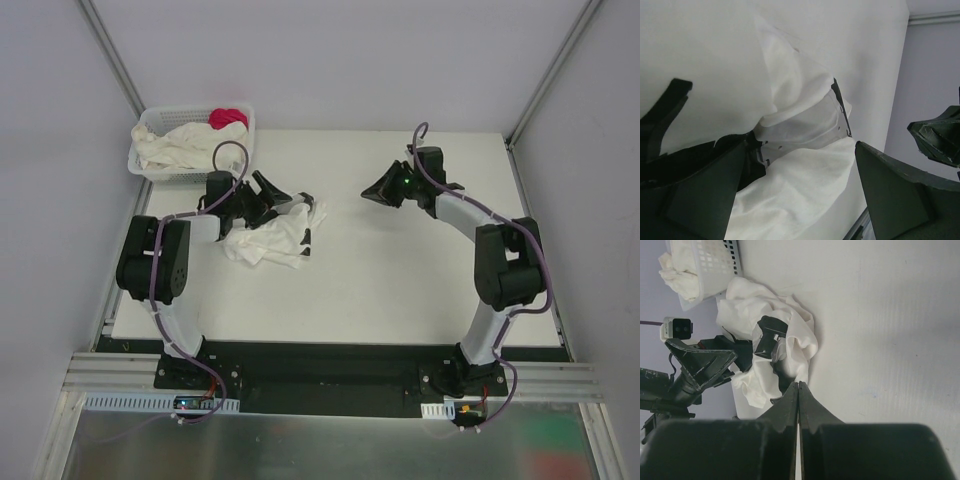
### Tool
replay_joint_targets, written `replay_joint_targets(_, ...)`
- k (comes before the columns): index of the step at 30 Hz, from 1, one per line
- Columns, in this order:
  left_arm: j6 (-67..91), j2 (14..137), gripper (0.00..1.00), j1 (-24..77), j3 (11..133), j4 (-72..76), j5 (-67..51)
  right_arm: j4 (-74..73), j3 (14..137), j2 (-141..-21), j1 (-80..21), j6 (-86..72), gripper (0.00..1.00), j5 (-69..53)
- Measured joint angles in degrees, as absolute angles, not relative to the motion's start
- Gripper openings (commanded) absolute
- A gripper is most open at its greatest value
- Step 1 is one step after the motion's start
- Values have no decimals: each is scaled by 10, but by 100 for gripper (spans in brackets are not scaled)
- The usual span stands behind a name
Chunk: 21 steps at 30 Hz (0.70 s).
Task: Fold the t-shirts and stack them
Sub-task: Put the neatly folded tshirt into the corner of the board with the left arm
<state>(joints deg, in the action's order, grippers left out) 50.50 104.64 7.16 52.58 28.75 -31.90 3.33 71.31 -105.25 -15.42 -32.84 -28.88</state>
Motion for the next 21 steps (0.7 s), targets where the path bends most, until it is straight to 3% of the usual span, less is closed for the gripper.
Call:
replay_joint_targets(8,494,1019,91,72,524,251,-288,46,708,-1042,-152,-330,4,-294)
replay_joint_targets(11,471,1006,92,72,547,206,-295,47,707,-1040,-152,-331,17,-295)
replay_joint_targets(13,442,997,92,72,597,157,-309,47,706,-1038,-152,-333,29,-296)
replay_joint_targets(16,391,990,94,77,689,100,-339,49,703,-1033,-152,-336,36,-298)
replay_joint_targets(21,273,981,95,118,833,-6,-375,54,690,-1018,-152,-335,37,-300)
